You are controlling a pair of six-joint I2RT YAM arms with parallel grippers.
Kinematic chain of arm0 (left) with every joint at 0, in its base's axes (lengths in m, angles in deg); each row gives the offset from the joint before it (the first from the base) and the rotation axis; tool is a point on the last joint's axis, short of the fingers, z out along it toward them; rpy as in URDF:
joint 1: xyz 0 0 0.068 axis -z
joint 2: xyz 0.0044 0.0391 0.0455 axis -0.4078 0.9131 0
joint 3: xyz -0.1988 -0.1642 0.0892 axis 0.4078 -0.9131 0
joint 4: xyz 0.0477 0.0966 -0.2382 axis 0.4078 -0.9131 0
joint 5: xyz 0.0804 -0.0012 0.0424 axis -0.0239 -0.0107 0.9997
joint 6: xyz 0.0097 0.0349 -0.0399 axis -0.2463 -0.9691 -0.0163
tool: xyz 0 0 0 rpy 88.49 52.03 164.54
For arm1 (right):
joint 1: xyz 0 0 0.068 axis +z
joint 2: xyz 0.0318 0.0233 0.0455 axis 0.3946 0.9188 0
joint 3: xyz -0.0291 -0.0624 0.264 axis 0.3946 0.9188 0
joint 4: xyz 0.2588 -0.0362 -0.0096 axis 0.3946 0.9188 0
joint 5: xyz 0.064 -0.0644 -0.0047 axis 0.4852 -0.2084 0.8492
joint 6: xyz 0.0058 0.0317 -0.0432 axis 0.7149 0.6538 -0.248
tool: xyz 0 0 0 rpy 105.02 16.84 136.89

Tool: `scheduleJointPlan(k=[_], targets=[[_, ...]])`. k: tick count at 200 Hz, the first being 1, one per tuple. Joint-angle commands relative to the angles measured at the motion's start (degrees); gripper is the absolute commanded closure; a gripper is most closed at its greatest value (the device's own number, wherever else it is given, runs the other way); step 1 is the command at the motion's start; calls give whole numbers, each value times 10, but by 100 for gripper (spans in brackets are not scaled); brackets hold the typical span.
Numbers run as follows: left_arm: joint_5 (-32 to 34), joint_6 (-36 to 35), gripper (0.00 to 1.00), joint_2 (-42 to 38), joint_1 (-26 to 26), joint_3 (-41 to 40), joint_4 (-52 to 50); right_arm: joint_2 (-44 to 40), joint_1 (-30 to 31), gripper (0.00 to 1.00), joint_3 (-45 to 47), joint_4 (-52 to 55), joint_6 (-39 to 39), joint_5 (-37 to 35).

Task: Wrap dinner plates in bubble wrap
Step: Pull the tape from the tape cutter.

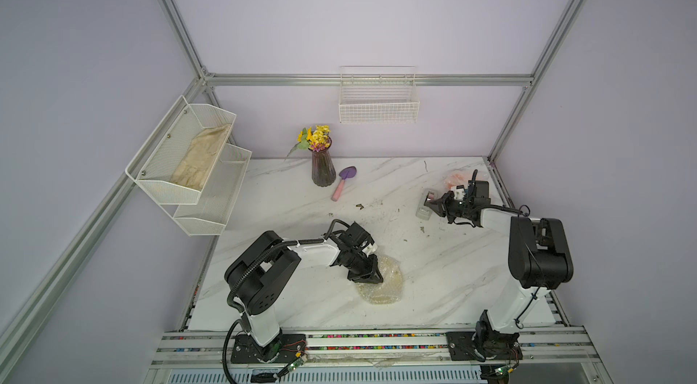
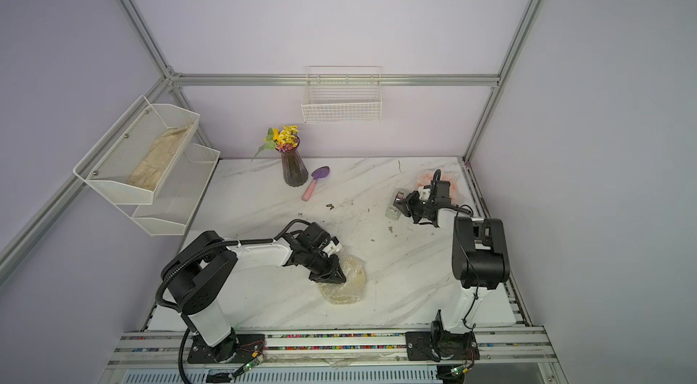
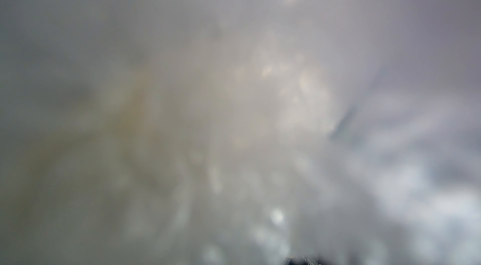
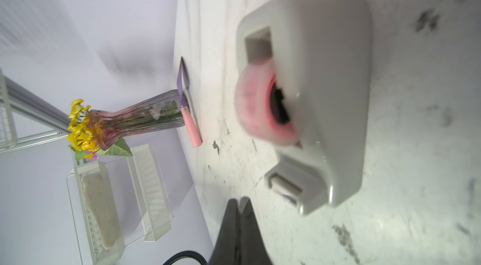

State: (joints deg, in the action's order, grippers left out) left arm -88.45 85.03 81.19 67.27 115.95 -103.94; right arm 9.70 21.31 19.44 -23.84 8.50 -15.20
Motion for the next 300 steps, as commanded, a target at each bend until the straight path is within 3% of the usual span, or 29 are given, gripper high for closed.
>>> scheduleJointPlan(k=[1, 38, 68, 115, 178, 200, 256, 275, 300], targets=[[62, -6, 82, 21, 9, -40, -82, -64, 18, 100, 54, 9, 42, 19], [61, -8, 82, 18, 9, -47, -80, -170, 53, 100, 139, 21, 78, 2], [58, -9, 82, 19, 9, -51, -77, -184, 90, 100, 182, -10, 105, -4], [57, -7, 82, 18, 9, -58, -74, -150, 104, 100, 245, -53, 101, -20], [57, -4, 82, 21, 9, -63, -68, -33, 133, 100, 322, -203, 123, -2], [56, -4, 82, 20, 9, -63, -67, -65, 147, 86, 330, -184, 126, -2], [55, -5, 82, 23, 9, -59, -67, -247, 143, 64, 290, 10, 84, -10], [57, -5, 82, 20, 9, -61, -67, -228, 95, 48, 241, 65, -8, -25], [58, -4, 82, 18, 9, -66, -64, -151, 30, 46, 191, 41, -91, -29]])
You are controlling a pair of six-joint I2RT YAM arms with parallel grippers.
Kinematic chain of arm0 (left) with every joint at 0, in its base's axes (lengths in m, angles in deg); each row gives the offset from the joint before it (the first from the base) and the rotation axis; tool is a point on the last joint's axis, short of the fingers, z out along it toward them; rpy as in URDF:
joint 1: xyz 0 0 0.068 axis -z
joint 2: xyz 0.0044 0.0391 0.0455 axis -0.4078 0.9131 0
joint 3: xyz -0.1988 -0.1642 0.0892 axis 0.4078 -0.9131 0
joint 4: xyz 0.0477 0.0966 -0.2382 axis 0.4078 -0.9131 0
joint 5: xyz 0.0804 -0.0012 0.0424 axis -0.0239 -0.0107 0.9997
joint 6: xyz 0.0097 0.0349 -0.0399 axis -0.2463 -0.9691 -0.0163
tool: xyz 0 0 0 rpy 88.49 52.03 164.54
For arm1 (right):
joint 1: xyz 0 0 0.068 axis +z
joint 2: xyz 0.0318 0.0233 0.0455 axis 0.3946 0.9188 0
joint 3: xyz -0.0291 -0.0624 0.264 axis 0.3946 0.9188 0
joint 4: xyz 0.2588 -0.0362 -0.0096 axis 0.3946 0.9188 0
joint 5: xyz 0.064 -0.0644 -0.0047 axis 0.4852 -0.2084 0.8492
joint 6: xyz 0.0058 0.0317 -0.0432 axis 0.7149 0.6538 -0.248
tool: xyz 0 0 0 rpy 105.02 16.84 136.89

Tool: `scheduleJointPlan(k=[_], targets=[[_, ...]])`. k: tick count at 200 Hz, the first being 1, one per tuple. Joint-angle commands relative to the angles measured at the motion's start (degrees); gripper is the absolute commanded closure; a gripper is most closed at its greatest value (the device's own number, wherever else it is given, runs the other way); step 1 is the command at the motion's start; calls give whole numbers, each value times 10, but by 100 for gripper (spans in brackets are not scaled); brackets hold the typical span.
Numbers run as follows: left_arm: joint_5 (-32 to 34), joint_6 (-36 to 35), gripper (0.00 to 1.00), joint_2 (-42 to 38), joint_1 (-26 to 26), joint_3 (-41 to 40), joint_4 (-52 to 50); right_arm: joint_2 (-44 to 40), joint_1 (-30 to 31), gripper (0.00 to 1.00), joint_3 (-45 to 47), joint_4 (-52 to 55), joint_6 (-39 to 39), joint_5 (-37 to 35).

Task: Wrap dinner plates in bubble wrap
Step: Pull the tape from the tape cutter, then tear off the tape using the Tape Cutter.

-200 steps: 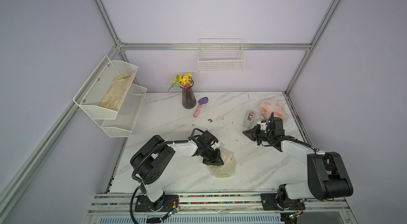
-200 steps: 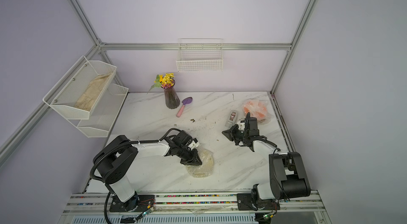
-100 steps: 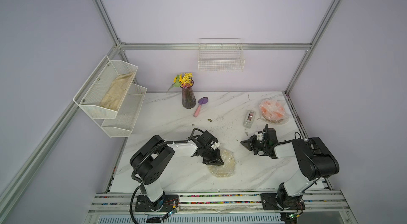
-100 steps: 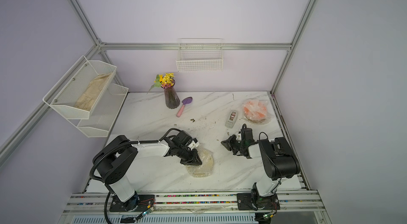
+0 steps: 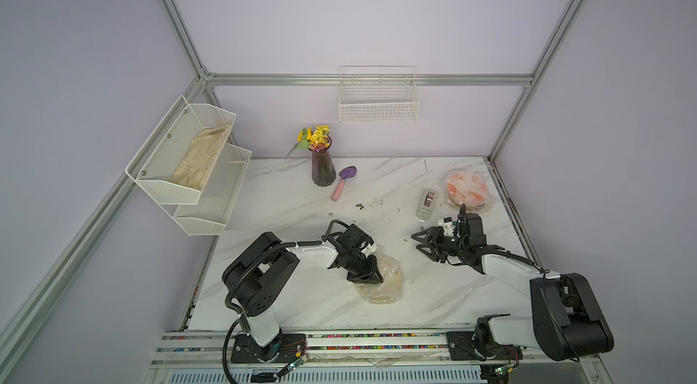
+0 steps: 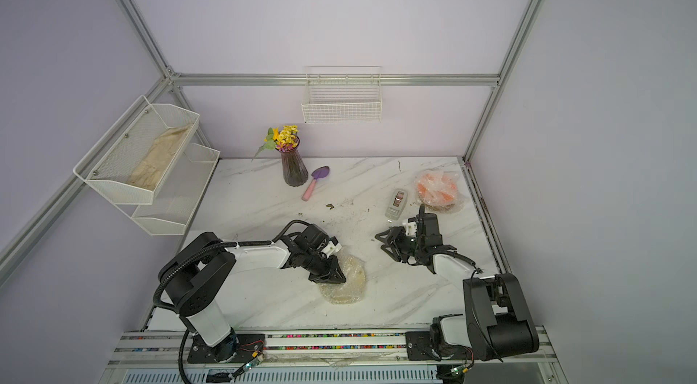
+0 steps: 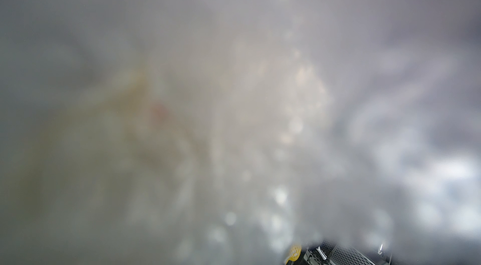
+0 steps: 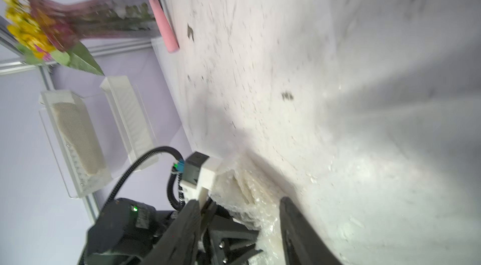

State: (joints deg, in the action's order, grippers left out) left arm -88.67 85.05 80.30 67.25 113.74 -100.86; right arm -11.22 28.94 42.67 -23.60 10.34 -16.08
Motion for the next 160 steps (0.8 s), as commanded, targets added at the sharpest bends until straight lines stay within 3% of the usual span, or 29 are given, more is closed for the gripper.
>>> scheduleJointPlan(k=[1, 40, 78, 131, 160], targets=[[60, -4, 82, 27, 9, -44, -95, 62, -47, 46, -44, 39, -114, -21], [59, -4, 82, 24, 9, -46, -94, 170, -57, 50, -113, -50, -165, -34], [57, -2, 82, 23, 9, -47, -95, 258, -57, 57, -135, -176, -117, -22], [54, -2, 82, 24, 9, -45, -95, 298, -57, 62, -147, -248, -83, -23], [55, -1, 82, 23, 9, -45, -96, 291, -57, 74, -143, -249, -75, -33]])
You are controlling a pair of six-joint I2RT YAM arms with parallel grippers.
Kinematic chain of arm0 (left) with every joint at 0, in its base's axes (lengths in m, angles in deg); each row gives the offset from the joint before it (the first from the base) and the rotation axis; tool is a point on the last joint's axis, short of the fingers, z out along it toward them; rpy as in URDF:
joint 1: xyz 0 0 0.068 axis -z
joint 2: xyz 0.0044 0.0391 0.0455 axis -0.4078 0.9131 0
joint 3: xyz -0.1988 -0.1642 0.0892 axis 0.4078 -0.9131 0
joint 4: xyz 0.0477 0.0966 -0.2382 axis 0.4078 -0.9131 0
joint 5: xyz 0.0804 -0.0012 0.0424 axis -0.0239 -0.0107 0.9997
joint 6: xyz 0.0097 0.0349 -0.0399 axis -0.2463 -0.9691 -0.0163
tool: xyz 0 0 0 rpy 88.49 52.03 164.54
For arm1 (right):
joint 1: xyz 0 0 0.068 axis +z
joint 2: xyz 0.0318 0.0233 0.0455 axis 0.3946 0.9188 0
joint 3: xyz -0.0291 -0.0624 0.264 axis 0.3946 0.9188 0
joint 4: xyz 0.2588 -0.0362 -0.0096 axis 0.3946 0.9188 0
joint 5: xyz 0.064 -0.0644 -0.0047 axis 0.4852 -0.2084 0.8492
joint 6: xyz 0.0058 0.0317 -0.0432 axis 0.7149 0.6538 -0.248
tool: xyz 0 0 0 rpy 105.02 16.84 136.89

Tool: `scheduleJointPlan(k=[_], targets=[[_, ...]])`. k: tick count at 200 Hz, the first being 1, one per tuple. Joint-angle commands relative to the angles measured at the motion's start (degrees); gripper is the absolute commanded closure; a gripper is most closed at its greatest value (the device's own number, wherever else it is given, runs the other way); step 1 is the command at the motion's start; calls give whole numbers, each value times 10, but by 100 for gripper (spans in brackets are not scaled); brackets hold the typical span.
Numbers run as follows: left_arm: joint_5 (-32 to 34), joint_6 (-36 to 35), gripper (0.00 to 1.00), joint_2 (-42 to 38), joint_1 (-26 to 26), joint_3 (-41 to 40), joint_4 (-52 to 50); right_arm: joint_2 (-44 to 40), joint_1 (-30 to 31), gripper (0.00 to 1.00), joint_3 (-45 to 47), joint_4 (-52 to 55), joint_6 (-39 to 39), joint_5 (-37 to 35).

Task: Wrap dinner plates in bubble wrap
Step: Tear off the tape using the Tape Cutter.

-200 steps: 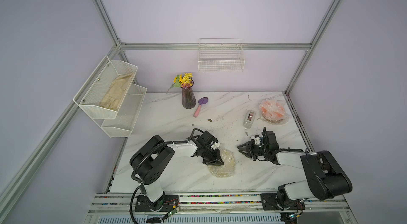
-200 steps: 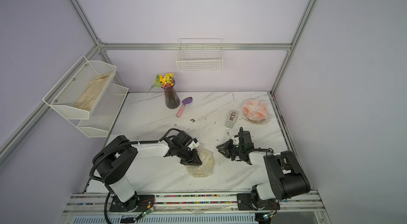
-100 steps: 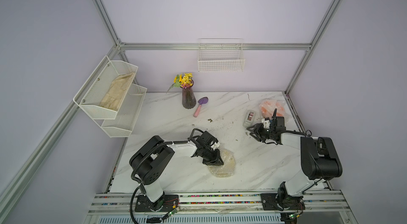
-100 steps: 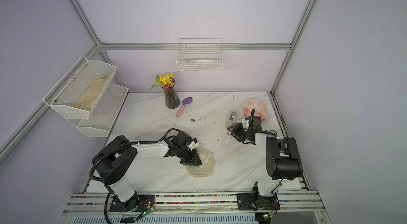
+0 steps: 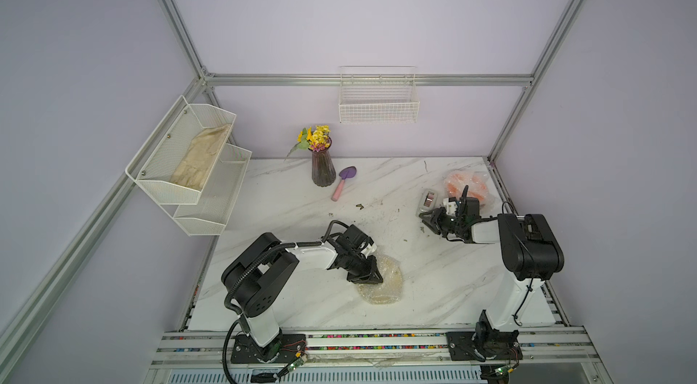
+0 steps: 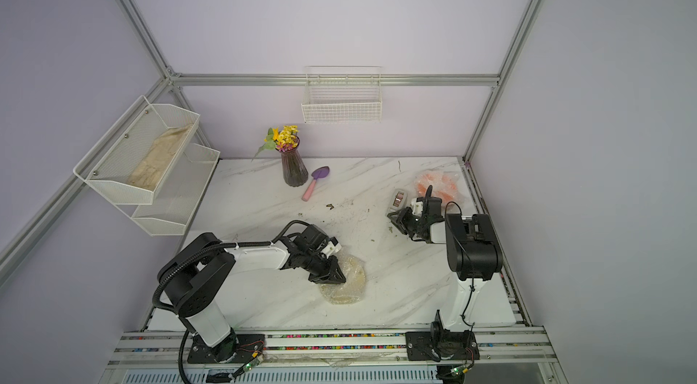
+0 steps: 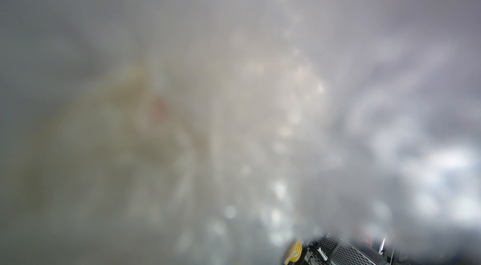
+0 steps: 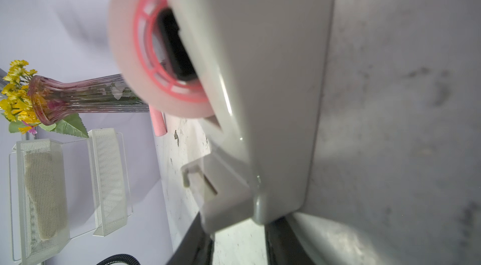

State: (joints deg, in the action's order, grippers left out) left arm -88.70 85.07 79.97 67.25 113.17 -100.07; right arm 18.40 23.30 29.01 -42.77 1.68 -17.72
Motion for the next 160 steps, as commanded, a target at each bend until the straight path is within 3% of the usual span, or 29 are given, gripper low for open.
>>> scheduleJointPlan(k=[1, 44, 87, 160], targets=[[55, -1, 82, 26, 9, -39, -104, -5, -1, 75, -6, -57, 11, -17], [57, -1, 82, 24, 9, -41, -104, -8, 3, 100, -5, -36, 31, -29], [57, -1, 82, 27, 9, -41, -103, -7, 37, 100, -29, 190, 27, -105], [57, 4, 82, 19, 9, -57, -93, -26, 42, 100, -47, 358, -12, -203]])
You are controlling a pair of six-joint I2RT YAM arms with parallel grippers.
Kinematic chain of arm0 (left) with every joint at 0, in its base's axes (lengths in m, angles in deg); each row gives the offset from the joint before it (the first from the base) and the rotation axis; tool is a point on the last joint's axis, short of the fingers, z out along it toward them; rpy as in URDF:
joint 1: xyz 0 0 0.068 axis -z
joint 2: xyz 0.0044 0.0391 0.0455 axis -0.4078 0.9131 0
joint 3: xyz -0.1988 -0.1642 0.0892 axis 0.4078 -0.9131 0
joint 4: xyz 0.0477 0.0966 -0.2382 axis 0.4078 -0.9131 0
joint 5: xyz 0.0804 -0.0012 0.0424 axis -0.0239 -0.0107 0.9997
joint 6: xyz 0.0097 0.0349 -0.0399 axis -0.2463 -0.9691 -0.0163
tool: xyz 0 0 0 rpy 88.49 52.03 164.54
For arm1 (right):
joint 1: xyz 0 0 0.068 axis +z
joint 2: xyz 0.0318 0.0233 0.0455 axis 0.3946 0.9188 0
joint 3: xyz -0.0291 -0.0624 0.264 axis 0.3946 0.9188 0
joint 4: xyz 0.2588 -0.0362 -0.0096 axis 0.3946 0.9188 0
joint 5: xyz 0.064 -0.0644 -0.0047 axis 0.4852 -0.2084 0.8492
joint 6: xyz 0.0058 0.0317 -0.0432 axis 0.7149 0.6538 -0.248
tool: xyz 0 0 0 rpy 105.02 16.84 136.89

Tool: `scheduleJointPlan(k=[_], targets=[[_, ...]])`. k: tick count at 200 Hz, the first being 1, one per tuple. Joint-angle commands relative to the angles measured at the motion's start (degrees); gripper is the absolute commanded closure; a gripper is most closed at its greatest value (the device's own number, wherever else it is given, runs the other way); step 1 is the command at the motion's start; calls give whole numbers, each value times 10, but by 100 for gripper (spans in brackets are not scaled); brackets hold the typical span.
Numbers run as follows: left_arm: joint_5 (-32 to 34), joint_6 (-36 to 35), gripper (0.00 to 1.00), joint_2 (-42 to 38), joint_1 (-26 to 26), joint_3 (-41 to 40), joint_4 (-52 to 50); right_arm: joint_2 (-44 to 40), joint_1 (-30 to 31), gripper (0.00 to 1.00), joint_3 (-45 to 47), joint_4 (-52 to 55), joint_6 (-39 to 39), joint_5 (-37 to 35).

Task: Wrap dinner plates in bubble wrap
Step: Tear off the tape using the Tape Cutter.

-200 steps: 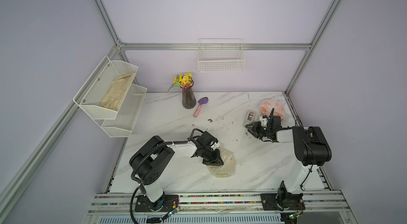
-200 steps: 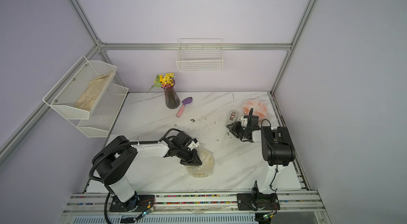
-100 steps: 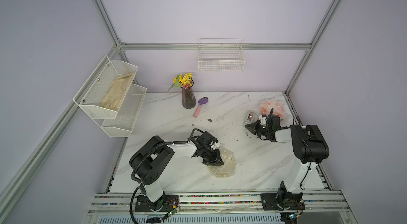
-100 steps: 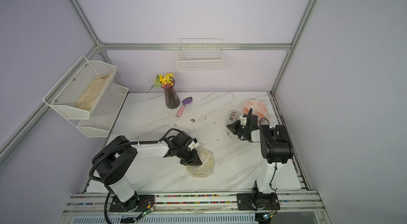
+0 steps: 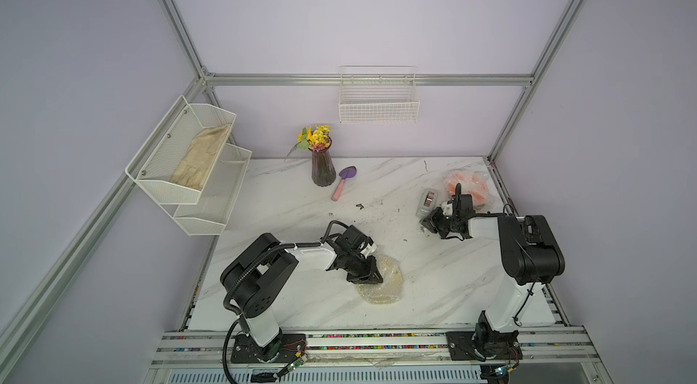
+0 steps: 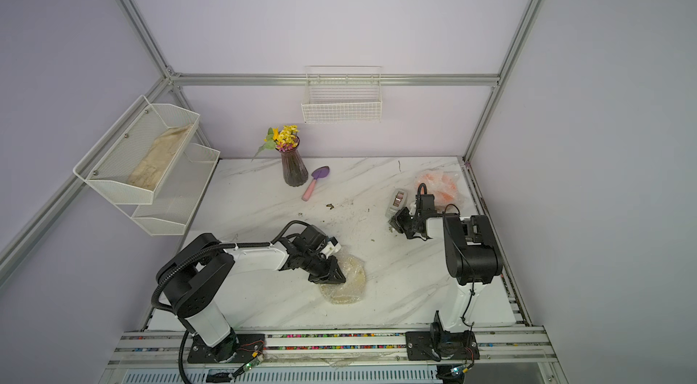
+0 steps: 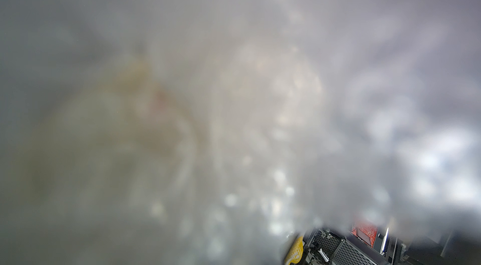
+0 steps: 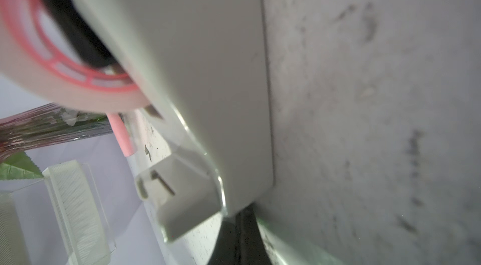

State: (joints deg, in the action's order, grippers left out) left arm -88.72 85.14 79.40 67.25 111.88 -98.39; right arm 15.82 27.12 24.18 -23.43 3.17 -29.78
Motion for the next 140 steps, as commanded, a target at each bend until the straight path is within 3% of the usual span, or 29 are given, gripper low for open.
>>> scheduleJointPlan(k=[1, 58, 115, 140], targets=[[57, 3, 82, 24, 9, -44, -110, 0, 3, 100, 1, 166, -28, -81], [64, 4, 82, 19, 9, -36, -109, -147, 45, 100, -48, 255, -154, -135], [72, 0, 82, 26, 9, -21, -111, -348, 81, 100, -27, 336, -246, -66], [73, -2, 82, 28, 9, -16, -110, -424, 90, 100, -4, 344, -228, -8]])
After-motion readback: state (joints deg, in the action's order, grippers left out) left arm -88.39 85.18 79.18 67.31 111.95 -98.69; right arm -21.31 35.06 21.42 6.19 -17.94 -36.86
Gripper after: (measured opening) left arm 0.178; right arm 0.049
